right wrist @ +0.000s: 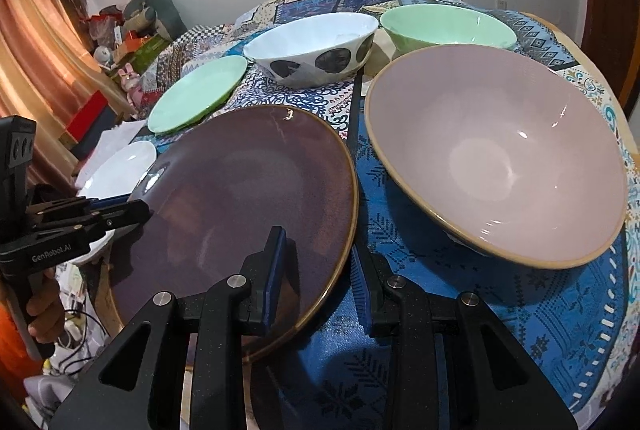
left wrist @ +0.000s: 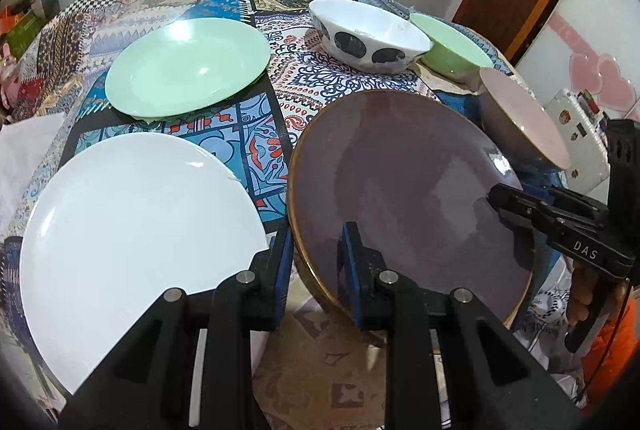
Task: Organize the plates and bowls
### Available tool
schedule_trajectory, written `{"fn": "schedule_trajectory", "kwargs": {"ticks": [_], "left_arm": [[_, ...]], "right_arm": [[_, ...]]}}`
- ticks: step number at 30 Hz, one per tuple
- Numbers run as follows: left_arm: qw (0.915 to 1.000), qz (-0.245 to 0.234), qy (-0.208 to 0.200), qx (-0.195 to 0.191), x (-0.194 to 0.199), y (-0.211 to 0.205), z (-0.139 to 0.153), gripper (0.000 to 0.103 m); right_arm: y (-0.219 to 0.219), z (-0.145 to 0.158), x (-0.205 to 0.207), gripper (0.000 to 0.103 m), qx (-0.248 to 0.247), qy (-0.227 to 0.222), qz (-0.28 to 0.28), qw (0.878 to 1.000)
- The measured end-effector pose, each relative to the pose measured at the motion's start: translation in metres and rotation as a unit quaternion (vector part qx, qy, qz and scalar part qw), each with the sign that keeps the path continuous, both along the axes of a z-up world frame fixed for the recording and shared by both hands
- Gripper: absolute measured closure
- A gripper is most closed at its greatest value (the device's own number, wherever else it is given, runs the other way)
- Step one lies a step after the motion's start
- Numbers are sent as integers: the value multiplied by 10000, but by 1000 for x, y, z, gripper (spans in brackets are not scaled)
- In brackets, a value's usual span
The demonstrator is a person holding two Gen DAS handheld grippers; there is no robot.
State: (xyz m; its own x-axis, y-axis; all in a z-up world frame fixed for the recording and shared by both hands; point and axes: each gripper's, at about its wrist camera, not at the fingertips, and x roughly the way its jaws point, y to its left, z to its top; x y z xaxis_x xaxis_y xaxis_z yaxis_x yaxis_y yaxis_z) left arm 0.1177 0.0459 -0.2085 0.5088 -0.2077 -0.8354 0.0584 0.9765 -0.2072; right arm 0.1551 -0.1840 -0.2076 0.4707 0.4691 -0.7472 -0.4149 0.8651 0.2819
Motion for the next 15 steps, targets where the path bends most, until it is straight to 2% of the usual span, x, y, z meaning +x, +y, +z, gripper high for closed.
{"fn": "schedule_trajectory", "kwargs": {"ticks": [4, 12, 15], "left_arm": [[9996, 17, -267, 127, -9, 0, 13, 80], [9973, 92, -646, 346, -26, -1, 39, 59], [9957, 144, -819, 398, -36, 3, 51, 55]], "right_arm": [[-6, 7, -3, 73, 21, -63, -49, 10000], [-8, 28, -17, 72, 59, -359, -40, 9993], [-5, 40, -22, 71, 112, -513, 8, 9986]]}}
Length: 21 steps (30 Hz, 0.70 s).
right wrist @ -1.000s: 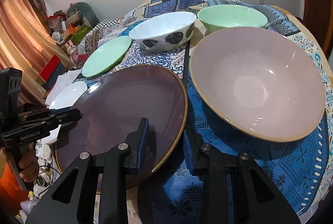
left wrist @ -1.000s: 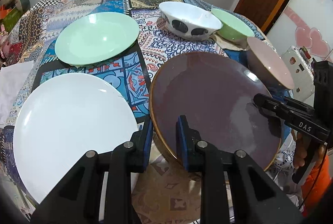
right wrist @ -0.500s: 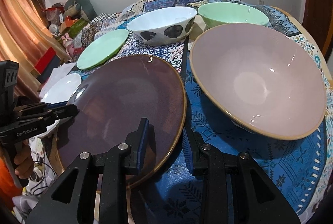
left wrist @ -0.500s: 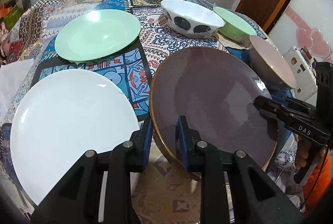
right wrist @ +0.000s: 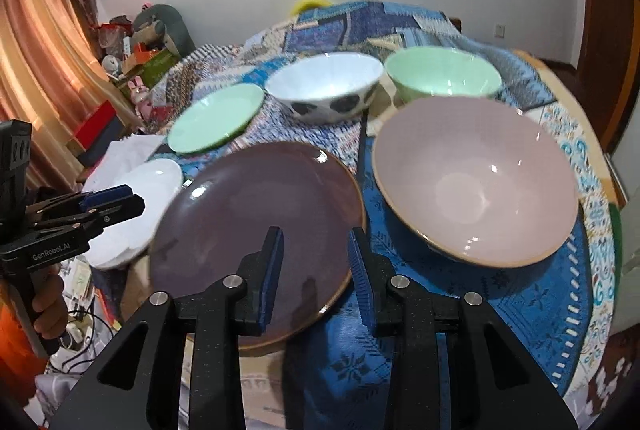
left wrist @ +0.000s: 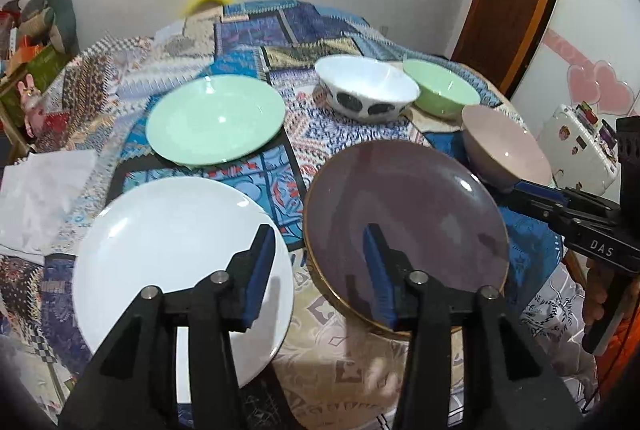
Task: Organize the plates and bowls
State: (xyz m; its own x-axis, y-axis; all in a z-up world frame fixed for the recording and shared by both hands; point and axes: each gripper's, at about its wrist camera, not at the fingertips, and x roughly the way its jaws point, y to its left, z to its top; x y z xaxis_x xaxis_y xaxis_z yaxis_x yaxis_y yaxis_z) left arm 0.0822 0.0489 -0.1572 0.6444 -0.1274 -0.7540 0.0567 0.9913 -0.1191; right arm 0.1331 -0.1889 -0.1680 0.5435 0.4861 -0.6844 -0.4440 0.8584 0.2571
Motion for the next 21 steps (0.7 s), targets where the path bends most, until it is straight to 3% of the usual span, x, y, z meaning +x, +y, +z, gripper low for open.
{"fn": "schedule_trajectory", "kwargs": {"ticks": [2, 4, 11, 14, 21], "left_arm": [[9999, 36, -96, 59, -6, 2, 8, 50], [9997, 95, -218, 91, -14, 8, 17, 46], [9975, 491, -473, 160, -37, 41, 38, 28], [9960, 659, -553, 225, -47, 58, 44, 21], [9930, 996, -486, 400, -63, 93, 39, 19]], "right_arm": [[4, 7, -2, 69, 14, -83, 43, 10000], [9, 14, -4, 59, 69, -143, 80, 9998], [33, 31, -9, 51, 160, -425, 292, 9985], [48, 35, -10, 43, 162, -507, 405, 9978], [88, 35, -6, 42, 93, -540, 720, 9959]]}}
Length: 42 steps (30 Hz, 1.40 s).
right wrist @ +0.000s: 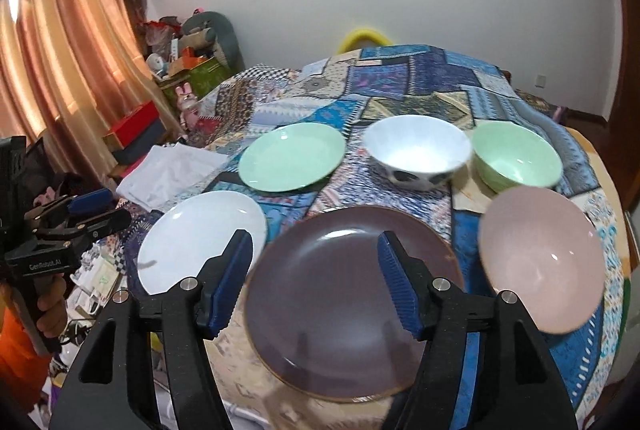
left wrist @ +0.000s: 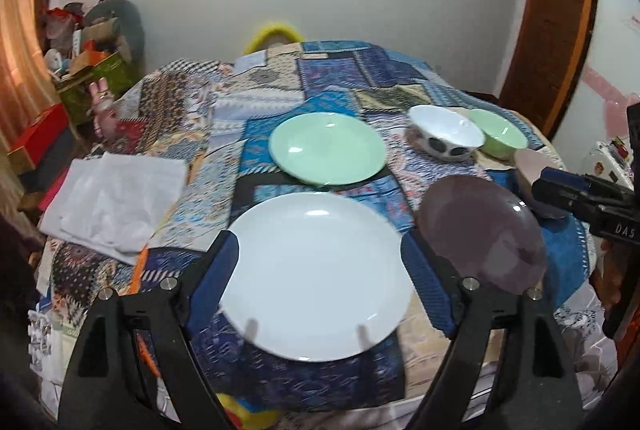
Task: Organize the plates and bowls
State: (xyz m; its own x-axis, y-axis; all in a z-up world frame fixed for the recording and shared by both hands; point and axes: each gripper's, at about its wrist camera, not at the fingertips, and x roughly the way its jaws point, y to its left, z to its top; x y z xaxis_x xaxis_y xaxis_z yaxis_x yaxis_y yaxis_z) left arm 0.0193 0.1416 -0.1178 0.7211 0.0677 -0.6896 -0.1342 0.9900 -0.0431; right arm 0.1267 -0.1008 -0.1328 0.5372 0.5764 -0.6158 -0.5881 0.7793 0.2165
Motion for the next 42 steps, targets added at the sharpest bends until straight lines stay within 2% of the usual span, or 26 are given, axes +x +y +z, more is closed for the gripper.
{"fn": "schedule_trajectory", "kwargs": {"ticks": [4, 9, 16, 23, 26, 28, 32, 34, 42], "left_arm": [[9997, 206, 119, -19, -6, 19, -12, 19], [9982, 463, 308, -231, -11, 47, -31, 19], [9954, 606, 605, -433, -9, 69, -56, 20], [9919, 520, 964, -646, -4, 77, -77, 38], [9895, 500, 1109, -783, -1, 79, -84, 44], [9880, 510, 1192, -841, 0, 80, -87, 47], [9859, 425, 1313, -944, 2, 78, -93, 55], [9850, 389, 1375, -963, 3, 77, -96, 60], [9825, 234, 1418, -1185, 7, 74, -100, 70]], "right_arm": [[23, -6, 6, 42, -51, 120, 208, 9997], [49, -14, 15, 42, -186, 267, 424, 9986], [86, -32, 28, 42, -496, 534, 699, 9949], [112, -50, 42, 42, -836, 800, 936, 9889], [120, -56, 46, 50, -1084, 891, 1104, 9839], [127, -62, 49, 59, -1309, 928, 1183, 9799], [133, -74, 59, 65, -1503, 1177, 1232, 9739], [135, -78, 64, 71, -1564, 1290, 1247, 9713], [143, -85, 65, 78, -1743, 1442, 1441, 9634]]}}
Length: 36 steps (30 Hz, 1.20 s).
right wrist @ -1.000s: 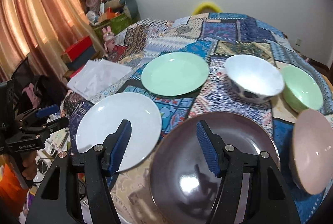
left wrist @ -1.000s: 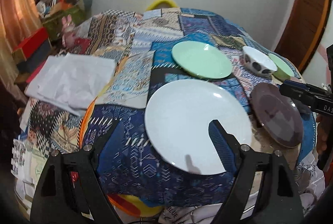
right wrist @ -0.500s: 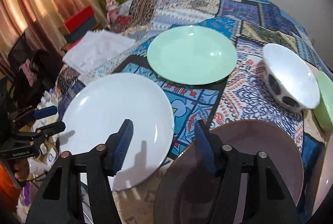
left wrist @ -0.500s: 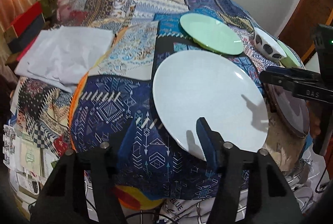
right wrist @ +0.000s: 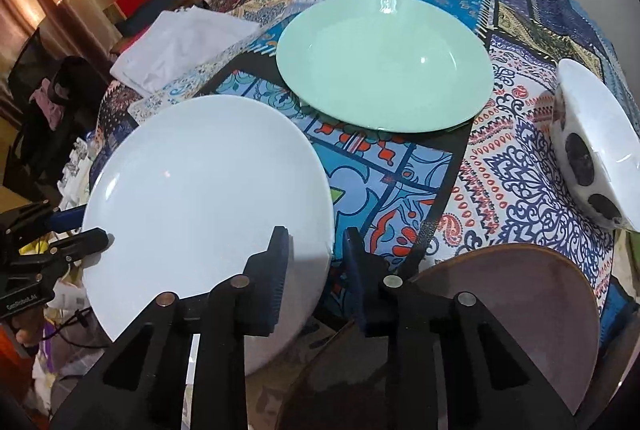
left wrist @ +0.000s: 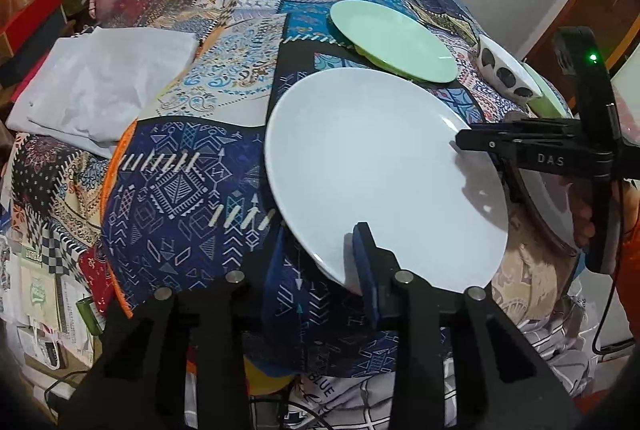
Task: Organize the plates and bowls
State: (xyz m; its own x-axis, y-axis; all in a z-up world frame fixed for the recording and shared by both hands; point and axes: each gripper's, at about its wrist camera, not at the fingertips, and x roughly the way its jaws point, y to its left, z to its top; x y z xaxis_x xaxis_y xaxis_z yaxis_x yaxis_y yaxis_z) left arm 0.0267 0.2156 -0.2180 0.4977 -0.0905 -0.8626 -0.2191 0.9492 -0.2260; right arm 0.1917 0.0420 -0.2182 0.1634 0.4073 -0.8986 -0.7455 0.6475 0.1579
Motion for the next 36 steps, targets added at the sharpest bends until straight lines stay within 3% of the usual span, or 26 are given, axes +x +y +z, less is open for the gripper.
{"fn": "schedule_trajectory", "kwargs": {"ticks": [8, 18, 28, 36], "left_arm": [[9999, -60, 38, -79, 4, -5, -2, 70], [9999, -53, 30, 83, 2, -10, 0, 70], [9998, 211, 3, -5, 2, -3, 3, 70], [9994, 225, -216, 140, 2, -6, 17, 70]], "right_arm": [[8, -3, 3, 78, -56, 54, 210, 9998], [8, -3, 6, 78, 173, 244, -60, 9995], [2, 6, 3, 78, 362, 259, -159, 9989], [-6, 17, 1, 78, 573, 171, -248, 9979]]}}
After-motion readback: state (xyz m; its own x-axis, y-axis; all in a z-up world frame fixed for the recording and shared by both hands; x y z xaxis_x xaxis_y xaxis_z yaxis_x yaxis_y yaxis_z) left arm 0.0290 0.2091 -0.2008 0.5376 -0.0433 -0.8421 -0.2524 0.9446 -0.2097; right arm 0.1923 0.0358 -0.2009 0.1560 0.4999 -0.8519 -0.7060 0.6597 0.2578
